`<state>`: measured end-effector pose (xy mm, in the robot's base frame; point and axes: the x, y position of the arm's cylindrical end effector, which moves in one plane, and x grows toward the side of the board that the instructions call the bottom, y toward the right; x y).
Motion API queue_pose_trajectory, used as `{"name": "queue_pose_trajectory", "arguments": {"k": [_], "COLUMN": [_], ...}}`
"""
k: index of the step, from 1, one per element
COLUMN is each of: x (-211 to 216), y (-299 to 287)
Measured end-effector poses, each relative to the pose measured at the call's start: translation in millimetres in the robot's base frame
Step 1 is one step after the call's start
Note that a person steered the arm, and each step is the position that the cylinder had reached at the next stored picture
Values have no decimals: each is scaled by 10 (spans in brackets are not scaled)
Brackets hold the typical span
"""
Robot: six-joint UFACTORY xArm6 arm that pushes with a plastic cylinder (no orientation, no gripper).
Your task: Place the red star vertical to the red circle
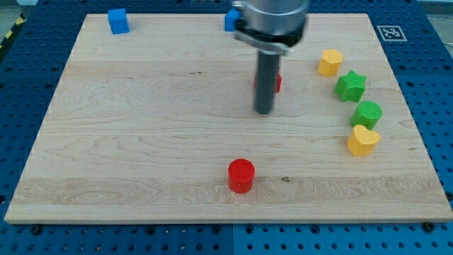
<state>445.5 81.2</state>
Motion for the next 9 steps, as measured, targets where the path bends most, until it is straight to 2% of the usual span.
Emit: {"name": "queue_pose_trajectory", "arguments": {"k": [1, 2, 5, 8, 9], "x": [-16, -64, -433, -739, -739], "y": [680, 668, 47, -820, -847]}}
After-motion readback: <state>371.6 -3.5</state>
